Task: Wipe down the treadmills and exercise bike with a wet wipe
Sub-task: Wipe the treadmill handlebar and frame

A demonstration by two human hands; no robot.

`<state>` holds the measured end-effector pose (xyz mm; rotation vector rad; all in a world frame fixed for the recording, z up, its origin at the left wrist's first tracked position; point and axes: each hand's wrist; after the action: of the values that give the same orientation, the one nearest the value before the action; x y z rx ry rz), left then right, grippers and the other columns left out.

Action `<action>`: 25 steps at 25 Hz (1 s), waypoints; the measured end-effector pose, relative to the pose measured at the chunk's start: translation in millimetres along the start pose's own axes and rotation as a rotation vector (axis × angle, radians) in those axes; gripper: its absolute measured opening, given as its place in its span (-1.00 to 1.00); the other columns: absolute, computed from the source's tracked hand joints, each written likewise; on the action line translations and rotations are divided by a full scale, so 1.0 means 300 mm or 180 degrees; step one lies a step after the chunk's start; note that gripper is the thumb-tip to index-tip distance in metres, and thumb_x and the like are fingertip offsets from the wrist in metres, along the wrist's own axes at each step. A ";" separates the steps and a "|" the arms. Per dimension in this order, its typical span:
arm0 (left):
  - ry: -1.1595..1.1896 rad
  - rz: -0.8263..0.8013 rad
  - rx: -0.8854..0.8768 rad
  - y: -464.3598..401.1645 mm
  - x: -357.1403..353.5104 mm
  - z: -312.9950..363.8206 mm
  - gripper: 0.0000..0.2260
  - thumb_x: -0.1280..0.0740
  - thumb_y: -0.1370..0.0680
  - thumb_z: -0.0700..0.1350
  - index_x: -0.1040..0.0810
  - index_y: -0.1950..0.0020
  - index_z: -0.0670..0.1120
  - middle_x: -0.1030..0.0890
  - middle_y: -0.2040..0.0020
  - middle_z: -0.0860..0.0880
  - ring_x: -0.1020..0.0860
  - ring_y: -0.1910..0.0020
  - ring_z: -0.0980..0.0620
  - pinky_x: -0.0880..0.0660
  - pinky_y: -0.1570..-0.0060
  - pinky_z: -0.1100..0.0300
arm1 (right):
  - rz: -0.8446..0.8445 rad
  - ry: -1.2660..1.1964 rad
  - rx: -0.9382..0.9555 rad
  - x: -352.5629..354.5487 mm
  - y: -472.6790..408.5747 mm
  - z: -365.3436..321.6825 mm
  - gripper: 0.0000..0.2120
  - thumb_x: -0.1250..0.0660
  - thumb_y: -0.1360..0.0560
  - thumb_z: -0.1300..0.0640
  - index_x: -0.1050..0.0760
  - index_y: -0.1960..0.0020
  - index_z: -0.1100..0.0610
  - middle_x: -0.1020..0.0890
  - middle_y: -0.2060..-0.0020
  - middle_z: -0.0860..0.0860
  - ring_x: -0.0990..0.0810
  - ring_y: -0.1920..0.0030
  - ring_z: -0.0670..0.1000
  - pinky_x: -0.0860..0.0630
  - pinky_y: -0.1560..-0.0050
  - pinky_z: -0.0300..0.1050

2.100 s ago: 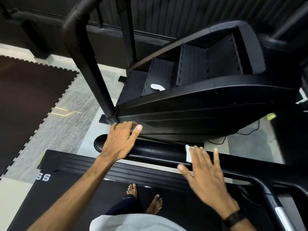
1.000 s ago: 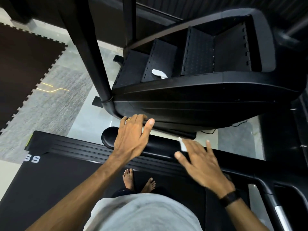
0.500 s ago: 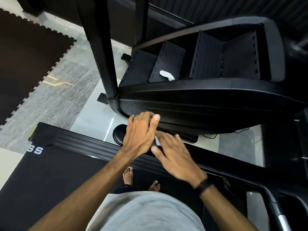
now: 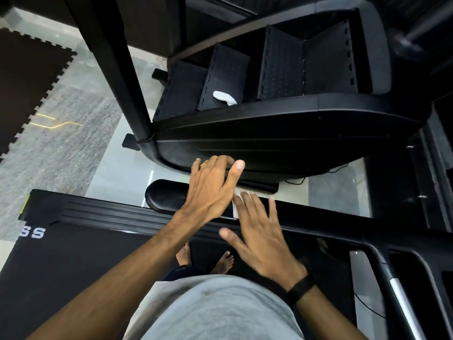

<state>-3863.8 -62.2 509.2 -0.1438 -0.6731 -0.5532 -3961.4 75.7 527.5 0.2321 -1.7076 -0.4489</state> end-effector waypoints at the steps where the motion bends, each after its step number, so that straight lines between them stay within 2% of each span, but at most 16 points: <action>1: 0.0029 -0.0079 -0.0021 0.001 -0.015 0.012 -0.39 0.15 -0.60 0.32 -0.53 -0.16 -0.02 -0.61 -0.08 0.05 -0.52 -0.16 0.03 -0.15 -0.45 -0.14 | 0.0102 0.0007 0.0019 -0.015 0.059 0.033 -0.12 0.36 -0.53 -0.48 0.11 -0.65 0.06 0.06 -0.64 0.00 0.19 -0.62 -0.02 0.26 -0.55 0.28; 3: -0.0042 -0.0310 -0.0090 0.011 -0.045 0.014 -0.34 0.18 -0.59 0.35 -0.53 -0.20 -0.05 -0.60 -0.11 0.03 -0.52 -0.19 0.02 -0.13 -0.47 -0.15 | 0.0263 0.0084 -0.0225 -0.033 0.150 0.160 -0.19 0.29 -0.57 -0.45 0.14 -0.65 0.02 0.09 -0.64 -0.04 0.22 -0.61 -0.07 0.26 -0.54 0.30; 5: -0.0158 -0.0443 -0.0184 0.017 -0.060 0.003 -0.29 0.22 -0.58 0.37 -0.53 -0.22 -0.05 -0.60 -0.12 0.02 -0.53 -0.19 0.02 -0.13 -0.48 -0.16 | 0.0151 0.0153 -0.0805 -0.016 0.173 0.291 -0.15 0.37 -0.53 -0.47 0.11 -0.65 0.00 -0.01 -0.64 -0.03 0.14 -0.62 -0.08 0.32 -0.53 0.31; 8: -0.0131 -0.0434 -0.0163 0.010 -0.054 0.006 -0.30 0.21 -0.58 0.36 -0.53 -0.20 -0.05 -0.61 -0.11 0.01 -0.53 -0.18 0.01 -0.15 -0.46 -0.15 | -0.0071 0.0076 -0.1435 0.034 0.058 0.355 0.06 0.49 -0.39 -0.53 -0.26 -0.53 0.06 -0.38 -0.49 0.03 -0.23 -0.54 0.01 0.32 -0.50 0.36; 9: -0.0124 -0.0438 -0.0141 0.009 -0.053 0.008 -0.31 0.21 -0.58 0.36 -0.53 -0.21 -0.05 -0.61 -0.11 0.00 -0.53 -0.19 0.00 -0.15 -0.46 -0.14 | -0.0072 0.0042 -0.1404 0.052 0.007 0.313 0.11 0.51 -0.35 -0.56 -0.35 -0.45 0.09 -0.46 -0.41 0.06 -0.31 -0.49 0.05 0.31 -0.50 0.38; 11: -0.0173 -0.0438 -0.0159 0.012 -0.056 0.006 -0.33 0.19 -0.59 0.34 -0.52 -0.21 -0.05 -0.61 -0.13 0.00 -0.53 -0.20 -0.01 -0.15 -0.46 -0.14 | -0.0039 0.0030 -0.1035 0.059 -0.047 0.170 0.19 0.54 -0.32 -0.56 -0.31 -0.49 0.17 -0.42 -0.45 0.11 -0.26 -0.52 0.09 0.31 -0.50 0.38; 12: -0.0176 -0.0421 -0.0170 0.015 -0.056 0.001 -0.35 0.19 -0.59 0.34 -0.52 -0.20 -0.04 -0.61 -0.12 0.02 -0.52 -0.19 0.00 -0.15 -0.46 -0.14 | -0.0026 0.0069 -0.0781 0.048 -0.035 0.099 0.18 0.54 -0.34 -0.55 -0.18 -0.56 0.20 -0.30 -0.53 0.14 -0.14 -0.58 0.09 0.33 -0.50 0.37; 14: -0.0114 -0.0390 -0.0138 0.018 -0.049 -0.006 -0.36 0.19 -0.60 0.34 -0.52 -0.17 -0.03 -0.59 -0.07 0.05 -0.52 -0.17 0.02 -0.15 -0.47 -0.14 | -0.0002 0.0080 -0.0404 0.015 0.049 0.030 0.04 0.47 -0.44 -0.52 0.08 -0.64 0.18 0.00 -0.63 0.12 0.16 -0.63 0.05 0.37 -0.50 0.34; 16: -0.0073 -0.0406 -0.0088 0.014 -0.045 -0.009 -0.36 0.20 -0.59 0.34 -0.52 -0.15 -0.03 -0.56 -0.02 0.09 -0.52 -0.13 0.04 -0.16 -0.46 -0.14 | 0.0251 0.0074 -0.0324 -0.025 0.155 0.091 -0.11 0.34 -0.56 -0.46 0.13 -0.65 0.14 0.09 -0.64 0.06 0.23 -0.62 -0.02 0.32 -0.51 0.35; 17: -0.0078 -0.0427 -0.0089 0.013 -0.045 -0.007 -0.35 0.21 -0.59 0.34 -0.52 -0.15 -0.03 -0.54 -0.01 0.10 -0.52 -0.11 0.05 -0.16 -0.47 -0.15 | 0.0369 0.0103 -0.0443 -0.042 0.192 0.158 -0.14 0.30 -0.58 -0.44 0.11 -0.65 0.13 0.06 -0.64 0.04 0.20 -0.62 -0.03 0.30 -0.52 0.36; 19: -0.0122 -0.0464 -0.0125 0.015 -0.050 -0.001 -0.33 0.22 -0.58 0.35 -0.52 -0.16 -0.04 -0.54 0.00 0.11 -0.52 -0.11 0.06 -0.14 -0.48 -0.17 | 0.0359 0.0108 -0.0935 -0.034 0.211 0.286 -0.11 0.37 -0.54 -0.46 0.07 -0.65 0.11 -0.03 -0.64 0.04 0.11 -0.62 -0.03 0.33 -0.51 0.36; 22: -0.0164 -0.0487 -0.0117 0.000 -0.057 0.009 -0.30 0.22 -0.57 0.37 -0.53 -0.17 -0.04 -0.57 -0.04 0.07 -0.53 -0.13 0.03 -0.16 -0.46 -0.19 | 0.0189 -0.0008 -0.1531 0.010 0.094 0.342 0.09 0.52 -0.40 -0.52 -0.25 -0.54 0.14 -0.36 -0.49 0.06 -0.19 -0.55 0.03 0.36 -0.49 0.36; 23: -0.0136 -0.0479 -0.0087 -0.015 -0.059 0.020 -0.32 0.21 -0.56 0.38 -0.52 -0.14 -0.03 -0.56 -0.03 0.07 -0.53 -0.13 0.01 -0.19 -0.44 -0.20 | 0.0174 -0.0060 -0.1543 0.026 0.038 0.307 0.12 0.52 -0.38 -0.53 -0.34 -0.46 0.15 -0.44 -0.41 0.07 -0.27 -0.50 0.05 0.35 -0.49 0.36; 25: 0.0000 -0.0445 -0.0049 -0.045 -0.067 0.048 -0.40 0.20 -0.56 0.38 -0.47 -0.05 0.03 -0.53 0.00 0.08 -0.53 -0.11 0.01 -0.23 -0.40 -0.20 | 0.0131 -0.0101 -0.1246 0.037 -0.042 0.174 0.13 0.49 -0.37 -0.53 -0.35 -0.46 0.18 -0.45 -0.41 0.11 -0.29 -0.50 0.10 0.36 -0.50 0.35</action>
<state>-3891.8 -60.4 507.3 -0.1116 -0.6823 -0.6926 -4015.6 68.3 525.4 -0.0948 -1.6149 -0.7464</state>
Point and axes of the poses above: each hand's wrist, its own y-axis away from the middle knuckle, its own x-axis out of the back of the hand, z = x × y
